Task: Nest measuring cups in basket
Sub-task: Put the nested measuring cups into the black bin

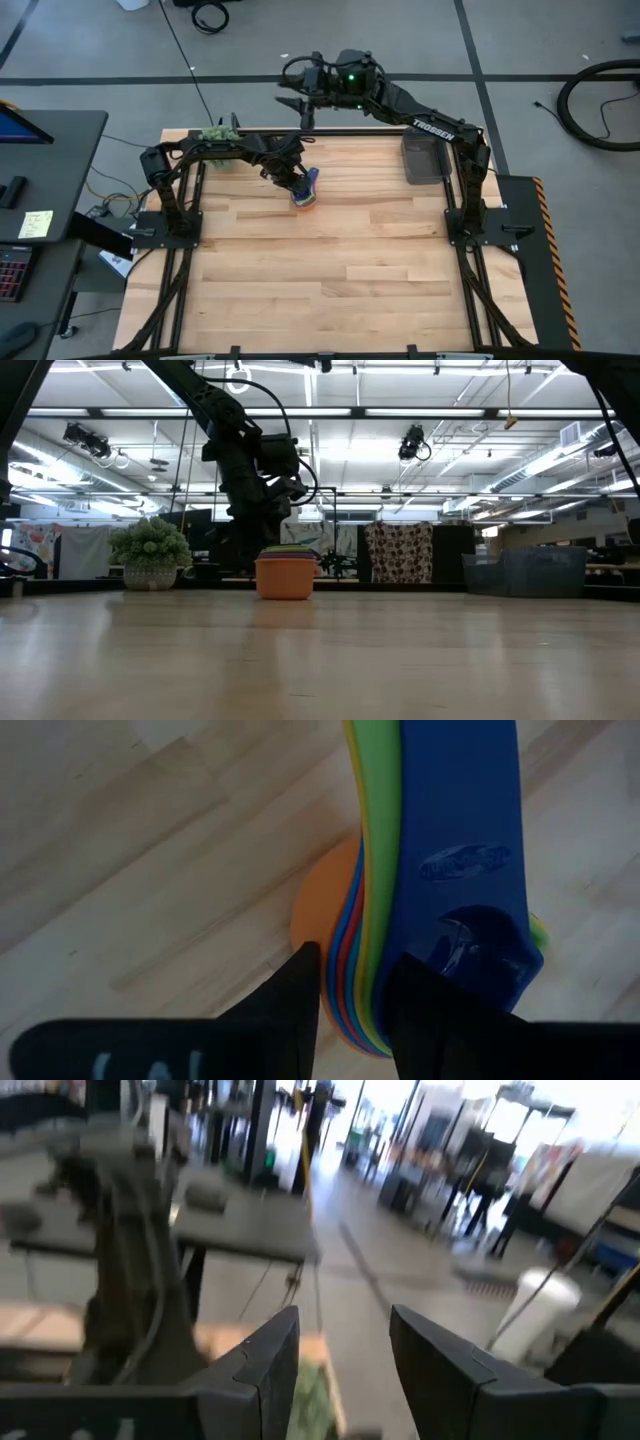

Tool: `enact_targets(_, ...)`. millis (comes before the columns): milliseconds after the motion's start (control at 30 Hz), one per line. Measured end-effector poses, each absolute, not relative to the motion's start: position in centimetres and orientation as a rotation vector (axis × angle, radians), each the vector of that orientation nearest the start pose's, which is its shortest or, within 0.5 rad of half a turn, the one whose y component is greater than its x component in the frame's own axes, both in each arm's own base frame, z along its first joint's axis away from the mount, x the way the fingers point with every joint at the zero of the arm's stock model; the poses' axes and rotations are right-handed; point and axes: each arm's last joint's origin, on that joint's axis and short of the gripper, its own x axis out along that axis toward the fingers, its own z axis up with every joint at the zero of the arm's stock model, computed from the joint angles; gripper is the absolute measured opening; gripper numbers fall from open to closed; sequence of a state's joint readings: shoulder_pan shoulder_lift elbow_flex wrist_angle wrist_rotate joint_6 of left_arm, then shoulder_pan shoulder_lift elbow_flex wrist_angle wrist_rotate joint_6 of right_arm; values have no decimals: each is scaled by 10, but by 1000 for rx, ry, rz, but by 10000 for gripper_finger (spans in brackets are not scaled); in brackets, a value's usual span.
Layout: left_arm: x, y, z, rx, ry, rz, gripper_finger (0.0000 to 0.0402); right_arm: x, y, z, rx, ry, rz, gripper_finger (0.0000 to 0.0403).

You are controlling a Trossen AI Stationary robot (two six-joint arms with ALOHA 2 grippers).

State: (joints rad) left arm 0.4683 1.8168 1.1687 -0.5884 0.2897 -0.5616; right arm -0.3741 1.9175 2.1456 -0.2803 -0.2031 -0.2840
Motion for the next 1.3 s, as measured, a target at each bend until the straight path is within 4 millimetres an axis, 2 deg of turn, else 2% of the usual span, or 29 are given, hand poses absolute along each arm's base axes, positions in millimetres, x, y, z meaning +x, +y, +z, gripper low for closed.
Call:
enact_targets(200,314,149,169,-952,1099,483,96,398,-154,437,-218,306,-134,165)
enact_targets(633,314,149,169,-948,1100,480,96,381,-148,403,-89,693,-69,165)
enact_targets(1300,314,149,170,-946,1101,479,96,381,-143,400,-60,723,-61,165)
